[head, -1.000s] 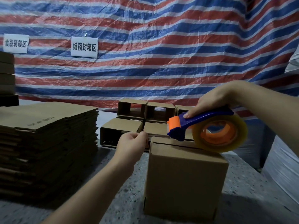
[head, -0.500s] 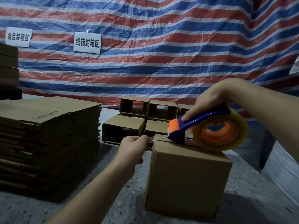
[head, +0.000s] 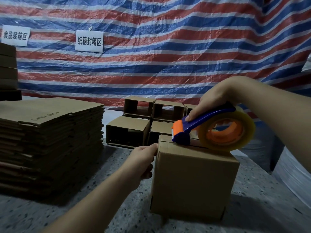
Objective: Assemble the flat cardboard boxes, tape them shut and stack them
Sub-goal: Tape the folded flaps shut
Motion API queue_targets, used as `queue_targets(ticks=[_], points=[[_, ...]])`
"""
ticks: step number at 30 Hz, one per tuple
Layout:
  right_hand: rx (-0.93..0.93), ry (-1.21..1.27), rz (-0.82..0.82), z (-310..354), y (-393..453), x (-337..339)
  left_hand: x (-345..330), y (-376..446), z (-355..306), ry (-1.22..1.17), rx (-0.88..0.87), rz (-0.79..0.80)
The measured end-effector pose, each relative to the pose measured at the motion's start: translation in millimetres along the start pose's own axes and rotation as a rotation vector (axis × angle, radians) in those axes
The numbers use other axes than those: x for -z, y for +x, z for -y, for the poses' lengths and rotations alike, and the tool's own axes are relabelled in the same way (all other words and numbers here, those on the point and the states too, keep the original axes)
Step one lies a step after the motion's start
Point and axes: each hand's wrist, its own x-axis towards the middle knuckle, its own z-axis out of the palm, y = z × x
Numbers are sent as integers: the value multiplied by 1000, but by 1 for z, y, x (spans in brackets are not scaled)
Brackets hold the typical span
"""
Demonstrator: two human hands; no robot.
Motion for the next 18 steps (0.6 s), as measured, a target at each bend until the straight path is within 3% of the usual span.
queue_targets(ticks=[6, 11, 14, 18], points=[[-13, -9, 26, 1, 1, 2, 1, -6, 20, 49, 125, 3], [-19, 1, 29, 0, 2, 2, 13, -10, 10, 20, -160, -282], [-14, 7, 27, 0, 5, 4, 0, -10, -32, 64, -305, -189], [-25, 7, 41, 0, 7, 4, -21, 1, -42, 139, -147, 25]])
